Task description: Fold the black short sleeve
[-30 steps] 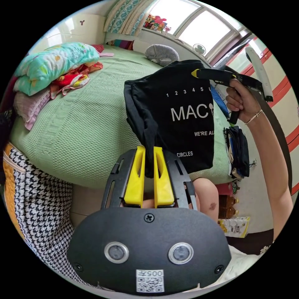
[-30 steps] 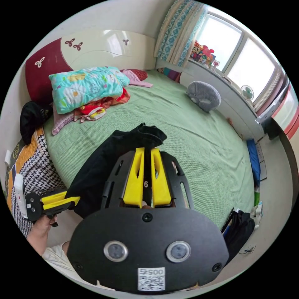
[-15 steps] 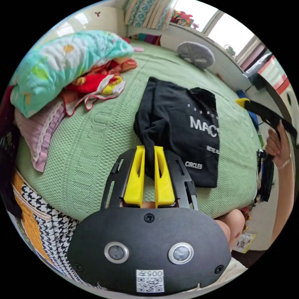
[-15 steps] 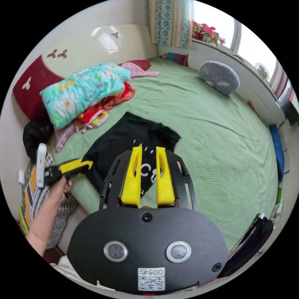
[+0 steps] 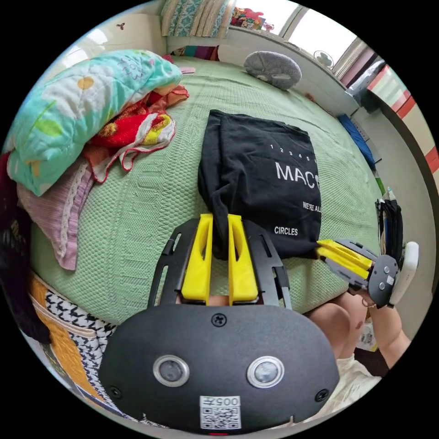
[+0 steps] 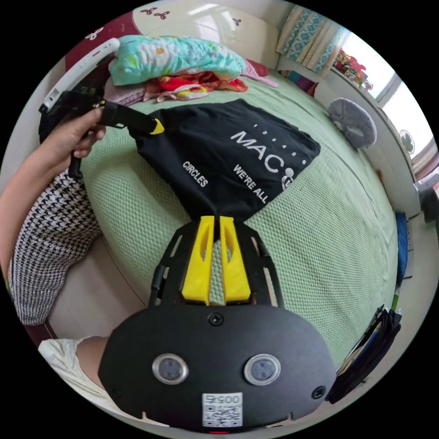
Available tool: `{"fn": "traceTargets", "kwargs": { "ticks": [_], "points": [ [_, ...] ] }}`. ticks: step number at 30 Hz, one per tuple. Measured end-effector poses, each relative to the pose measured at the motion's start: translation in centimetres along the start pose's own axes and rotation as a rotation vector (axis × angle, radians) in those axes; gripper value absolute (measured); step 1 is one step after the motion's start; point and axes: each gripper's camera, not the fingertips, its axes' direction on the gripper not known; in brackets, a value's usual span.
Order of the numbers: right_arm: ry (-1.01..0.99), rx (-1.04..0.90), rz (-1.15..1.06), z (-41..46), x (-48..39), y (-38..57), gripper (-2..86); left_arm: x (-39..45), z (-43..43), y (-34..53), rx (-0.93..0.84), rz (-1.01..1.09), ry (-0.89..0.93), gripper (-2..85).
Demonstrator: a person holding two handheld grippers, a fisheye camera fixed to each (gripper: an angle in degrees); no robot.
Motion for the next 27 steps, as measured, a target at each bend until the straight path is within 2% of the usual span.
{"fn": "traceTargets", "kwargs": {
  "ticks": [4, 8, 9, 12, 14, 16, 21, 25, 27],
  "points": [
    [-0.003, 0.029, 0.006, -1.3, 0.4, 0.9, -1.2, 2.3, -1.2, 0.0, 0.015, 0.078, -0.092, 5.6],
    [-0.011, -0.064, -0.016, 1.2, 0.0, 1.8, -0.5, 2.4, 1.2, 0.1, -0.059, 0.041, -0.099, 5.0],
    [-0.007, -0.037, -0.015, 1.2, 0.0, 2.2, 0.5, 2.2, 1.8, 0.3, -0.074, 0.025, -0.086, 4.8],
    [-0.085, -0.083, -0.034, 0.8, 0.6, 2.7, 3.5, 2.1, 1.1, 0.9, -0.035, -0.008, -0.042, 3.8],
    [-0.123, -0.131, -0.046, 0.5, 1.1, 2.9, 4.3, 2.7, 0.3, 1.1, -0.02, 0.004, -0.083, 2.3],
    [-0.14, -0.09, -0.01, -0.6, 2.2, 3.1, 3.8, 3.8, -1.0, 1.3, 0.02, -0.004, -0.179, 1.1],
    [-0.19, 0.048, 0.133, -1.6, 3.2, 2.1, -0.3, 7.7, -1.2, 0.6, 0.076, 0.052, -0.081, 0.6],
    [-0.112, -0.111, 0.163, 1.6, 2.2, 1.1, -0.8, 10.4, 3.3, 0.0, -0.012, 0.012, -0.084, 0.6],
    [-0.118, -0.09, 0.182, 1.6, 2.5, 1.4, -0.9, 10.7, 4.9, 0.5, 0.011, -0.001, -0.091, 0.5]
  ]
}}
